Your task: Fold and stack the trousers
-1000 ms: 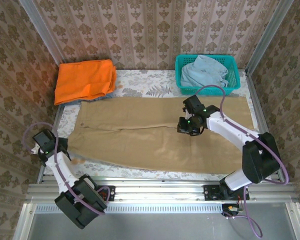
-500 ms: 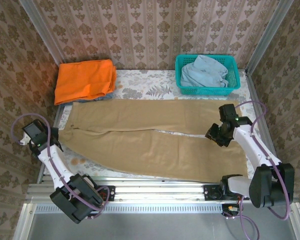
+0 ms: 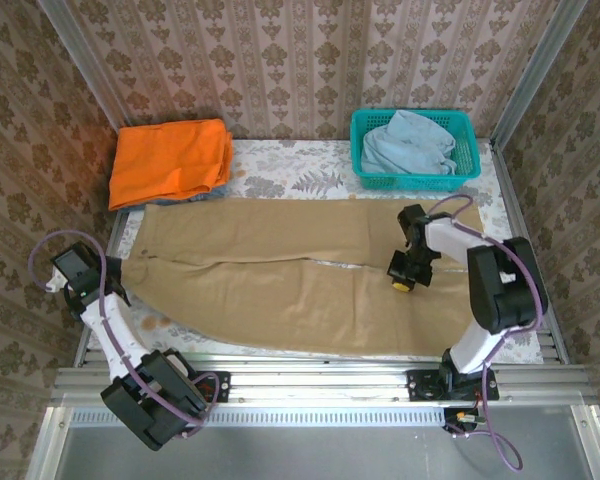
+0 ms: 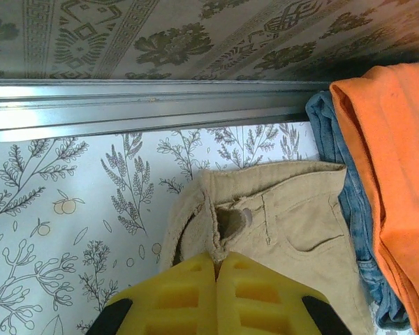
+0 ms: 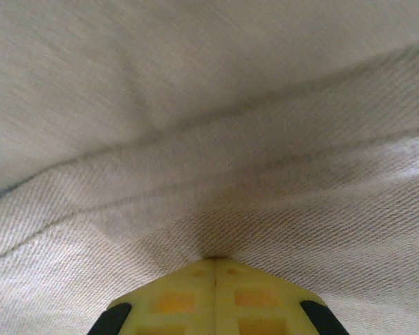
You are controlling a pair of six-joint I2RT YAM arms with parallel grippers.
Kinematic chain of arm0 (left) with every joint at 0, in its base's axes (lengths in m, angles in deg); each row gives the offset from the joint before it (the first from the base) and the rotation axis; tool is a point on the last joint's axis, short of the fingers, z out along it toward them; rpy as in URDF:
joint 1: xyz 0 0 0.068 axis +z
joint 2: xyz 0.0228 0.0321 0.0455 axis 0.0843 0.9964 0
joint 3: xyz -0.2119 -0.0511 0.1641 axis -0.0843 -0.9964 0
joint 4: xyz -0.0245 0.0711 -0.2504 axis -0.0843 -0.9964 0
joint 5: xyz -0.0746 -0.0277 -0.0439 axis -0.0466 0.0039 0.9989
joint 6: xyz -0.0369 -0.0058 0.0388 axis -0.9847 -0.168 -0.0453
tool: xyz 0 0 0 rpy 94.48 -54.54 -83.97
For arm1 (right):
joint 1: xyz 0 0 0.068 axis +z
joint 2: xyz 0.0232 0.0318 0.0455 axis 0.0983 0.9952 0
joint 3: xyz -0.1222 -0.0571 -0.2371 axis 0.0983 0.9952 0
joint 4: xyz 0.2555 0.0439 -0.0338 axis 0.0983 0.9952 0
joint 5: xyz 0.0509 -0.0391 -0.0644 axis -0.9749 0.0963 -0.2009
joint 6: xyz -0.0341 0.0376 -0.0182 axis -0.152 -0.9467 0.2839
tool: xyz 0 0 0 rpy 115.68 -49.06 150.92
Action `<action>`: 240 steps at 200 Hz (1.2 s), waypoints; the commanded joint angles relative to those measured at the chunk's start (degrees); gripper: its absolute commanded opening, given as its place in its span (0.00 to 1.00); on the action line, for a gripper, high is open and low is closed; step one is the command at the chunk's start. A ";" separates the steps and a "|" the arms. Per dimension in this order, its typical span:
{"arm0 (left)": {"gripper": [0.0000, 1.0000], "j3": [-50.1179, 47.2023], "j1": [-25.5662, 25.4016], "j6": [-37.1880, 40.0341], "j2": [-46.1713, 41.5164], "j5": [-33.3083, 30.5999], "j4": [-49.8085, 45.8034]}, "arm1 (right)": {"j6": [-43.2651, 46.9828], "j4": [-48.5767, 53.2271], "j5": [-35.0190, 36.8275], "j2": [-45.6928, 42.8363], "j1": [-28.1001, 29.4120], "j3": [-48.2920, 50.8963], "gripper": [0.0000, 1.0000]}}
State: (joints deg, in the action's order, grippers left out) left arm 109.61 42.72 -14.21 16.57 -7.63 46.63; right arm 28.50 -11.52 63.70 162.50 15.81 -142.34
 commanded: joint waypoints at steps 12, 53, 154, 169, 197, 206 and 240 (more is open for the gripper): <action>0.00 -0.80 0.21 -0.04 -1.46 -0.12 1.08 | 2.80 -0.13 0.77 7.84 2.28 -8.47 0.00; 0.00 -0.41 1.89 -0.39 -1.39 -0.47 1.47 | 5.11 3.33 -0.19 17.95 3.96 -24.66 0.00; 0.00 -0.37 1.71 -2.61 -0.29 0.42 3.97 | 0.36 10.60 4.26 -9.16 0.95 -8.68 0.22; 0.00 -0.32 1.66 -2.73 -0.39 0.60 4.09 | -2.87 12.44 5.84 -14.79 -0.37 -3.33 0.24; 0.00 -0.47 1.40 -2.74 -0.49 0.79 4.02 | -7.63 14.96 7.18 -22.99 -3.93 5.63 0.37; 0.00 -0.63 1.40 -2.74 -0.42 0.82 4.09 | -9.49 15.43 7.25 -24.87 -5.51 8.31 0.37; 0.00 -0.64 1.40 -2.58 -0.13 1.30 4.11 | -15.18 13.73 5.95 -30.15 -7.27 16.03 0.41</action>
State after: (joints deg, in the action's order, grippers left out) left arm 109.13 44.25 -16.31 16.24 -6.77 49.10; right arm 19.76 0.59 68.75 135.18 8.97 -129.64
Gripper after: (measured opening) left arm 0.058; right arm 0.398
